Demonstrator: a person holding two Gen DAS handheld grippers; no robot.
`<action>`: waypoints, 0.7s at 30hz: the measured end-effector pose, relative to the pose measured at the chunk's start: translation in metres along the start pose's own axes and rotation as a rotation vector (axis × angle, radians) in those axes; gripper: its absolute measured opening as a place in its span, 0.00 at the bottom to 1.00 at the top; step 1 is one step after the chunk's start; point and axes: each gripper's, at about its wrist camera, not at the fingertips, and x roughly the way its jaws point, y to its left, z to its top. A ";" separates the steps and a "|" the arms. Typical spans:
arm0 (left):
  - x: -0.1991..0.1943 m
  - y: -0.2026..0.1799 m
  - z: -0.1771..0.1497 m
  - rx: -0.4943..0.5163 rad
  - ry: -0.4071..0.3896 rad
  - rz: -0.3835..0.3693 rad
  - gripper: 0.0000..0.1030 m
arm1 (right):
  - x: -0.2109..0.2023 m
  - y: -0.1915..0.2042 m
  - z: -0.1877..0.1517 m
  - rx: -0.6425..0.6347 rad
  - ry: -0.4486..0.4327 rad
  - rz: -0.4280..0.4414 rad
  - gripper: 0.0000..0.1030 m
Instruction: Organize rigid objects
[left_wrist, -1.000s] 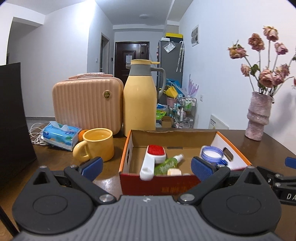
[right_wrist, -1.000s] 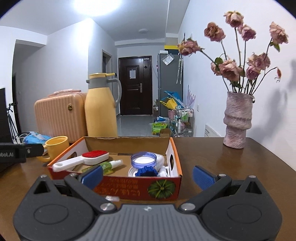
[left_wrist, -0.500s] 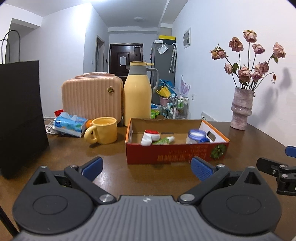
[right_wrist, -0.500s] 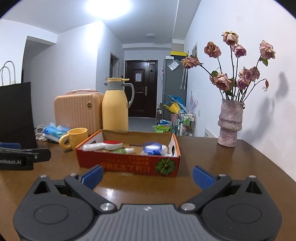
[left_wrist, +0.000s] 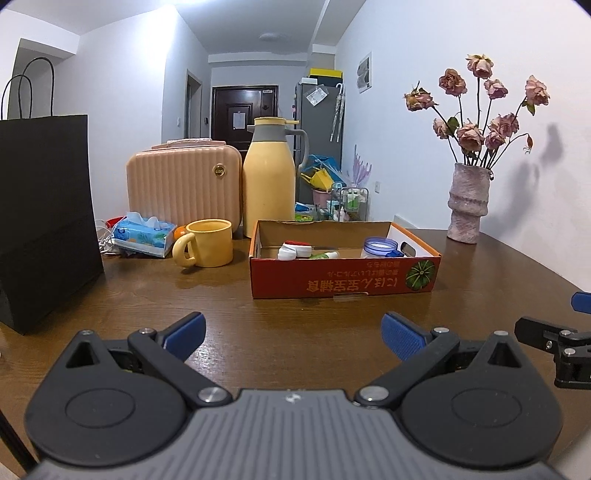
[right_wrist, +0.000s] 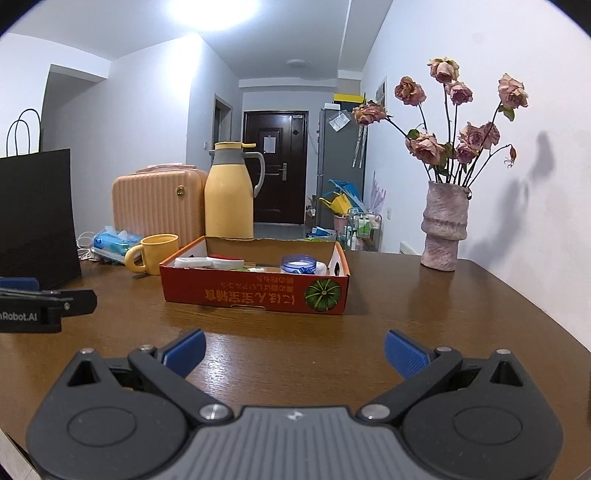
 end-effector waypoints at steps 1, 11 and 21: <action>-0.001 -0.001 -0.001 0.001 0.000 0.000 1.00 | -0.001 0.000 -0.001 0.001 -0.001 -0.001 1.00; -0.005 -0.002 -0.001 0.006 -0.005 0.000 1.00 | -0.005 0.000 -0.001 0.004 -0.006 -0.002 1.00; -0.008 -0.003 -0.001 0.009 -0.009 -0.001 1.00 | -0.006 0.000 -0.001 0.003 -0.008 -0.001 1.00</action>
